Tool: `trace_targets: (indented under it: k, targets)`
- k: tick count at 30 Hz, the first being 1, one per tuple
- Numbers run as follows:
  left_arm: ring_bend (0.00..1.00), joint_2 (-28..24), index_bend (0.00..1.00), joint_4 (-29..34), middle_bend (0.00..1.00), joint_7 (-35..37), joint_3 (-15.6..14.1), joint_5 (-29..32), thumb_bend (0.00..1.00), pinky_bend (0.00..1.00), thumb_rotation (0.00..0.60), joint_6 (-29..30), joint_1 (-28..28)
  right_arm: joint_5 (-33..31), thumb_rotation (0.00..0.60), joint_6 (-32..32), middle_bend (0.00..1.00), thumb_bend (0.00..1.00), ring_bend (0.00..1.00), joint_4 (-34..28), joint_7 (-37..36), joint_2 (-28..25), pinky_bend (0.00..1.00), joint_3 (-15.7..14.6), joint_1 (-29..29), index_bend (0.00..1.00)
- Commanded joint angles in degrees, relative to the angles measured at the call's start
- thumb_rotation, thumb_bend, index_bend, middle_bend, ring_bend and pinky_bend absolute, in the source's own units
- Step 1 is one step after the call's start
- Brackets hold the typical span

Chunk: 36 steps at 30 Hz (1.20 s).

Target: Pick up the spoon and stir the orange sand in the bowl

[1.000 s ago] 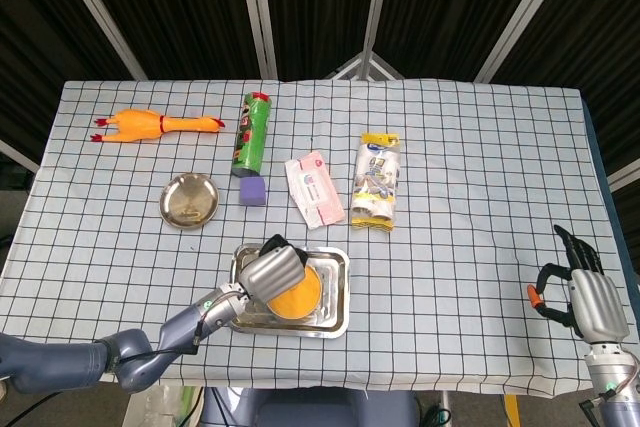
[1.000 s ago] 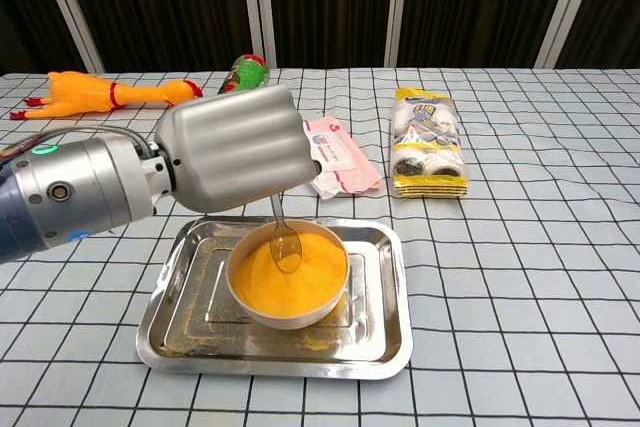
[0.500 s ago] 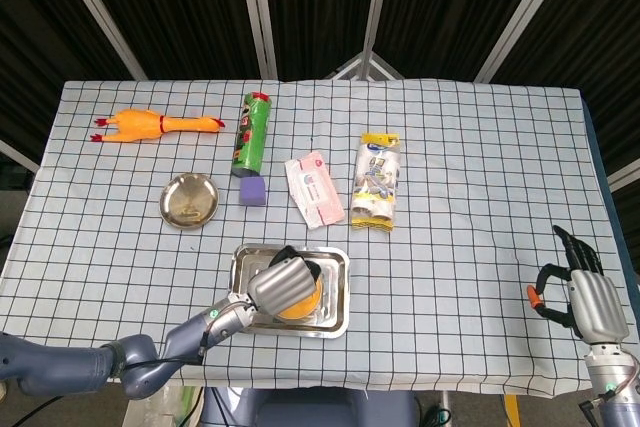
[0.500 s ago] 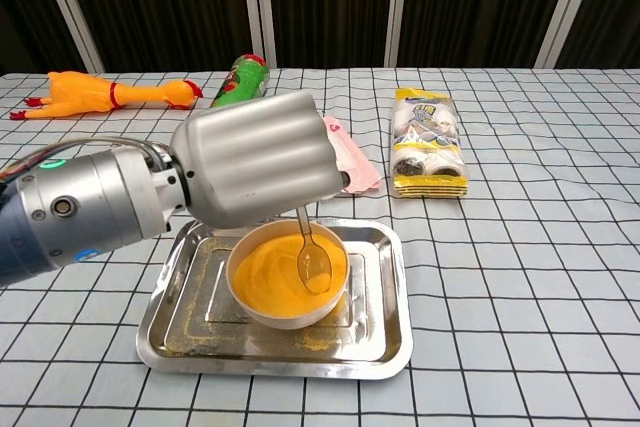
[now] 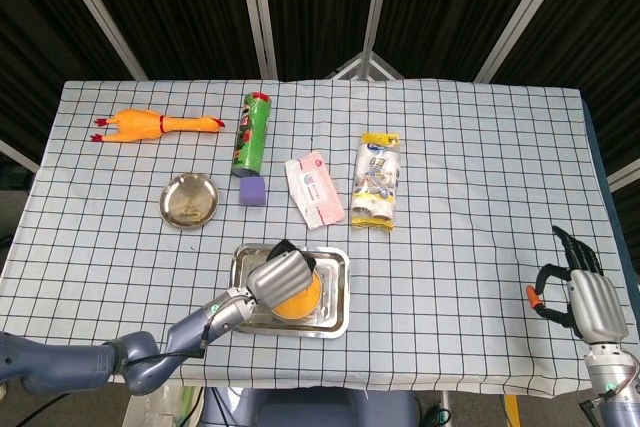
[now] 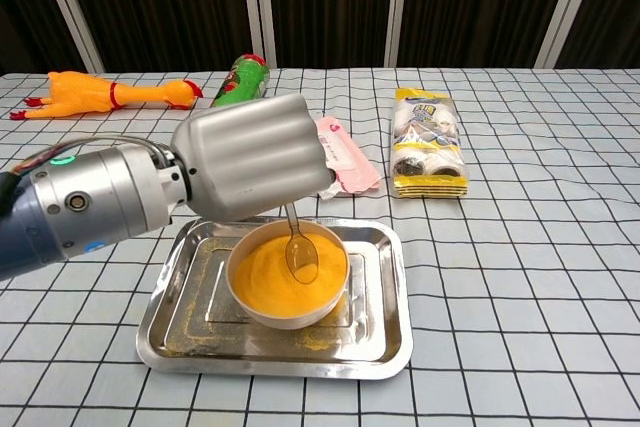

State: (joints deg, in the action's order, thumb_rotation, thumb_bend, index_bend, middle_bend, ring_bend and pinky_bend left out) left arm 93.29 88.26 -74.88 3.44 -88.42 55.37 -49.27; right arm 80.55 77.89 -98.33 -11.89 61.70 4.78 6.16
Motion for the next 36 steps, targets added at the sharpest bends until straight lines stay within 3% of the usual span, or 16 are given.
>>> trace_targets:
  k: [1,12,23,36]
  targets:
    - [1.00,-0.30,0.80,-0.21,1.00,-0.29,0.25,0.65,0.79,1.00,0.600,0.18,0.24,0.03,0.600,-0.01,0.00,0.43,0.00,-0.05,0.03,0.00,0.00,-0.03,0.00,0.00]
    - [1.00,-2.78,0.80,1.19,1.00,0.26,0.93,0.17,0.79,1.00,0.600,1.49,0.23,0.16,0.600,-0.02,0.00,0.43,0.00,-0.27,0.04,-0.14,0.00,-0.13,-0.04,0.00]
    - [1.00,-5.46,0.80,2.77,1.00,-2.68,0.95,0.40,0.79,1.00,0.600,-1.53,-1.55,0.22,0.600,-0.10,0.00,0.43,0.00,-0.41,-0.10,-0.26,0.00,-0.22,-0.04,0.00]
    - [1.00,-3.50,0.80,0.66,1.00,-4.40,-0.89,-0.48,0.79,1.00,0.600,-4.36,-3.10,0.13,0.600,-0.22,0.00,0.43,0.00,-0.49,-0.25,-0.31,0.00,-0.21,-0.01,0.00]
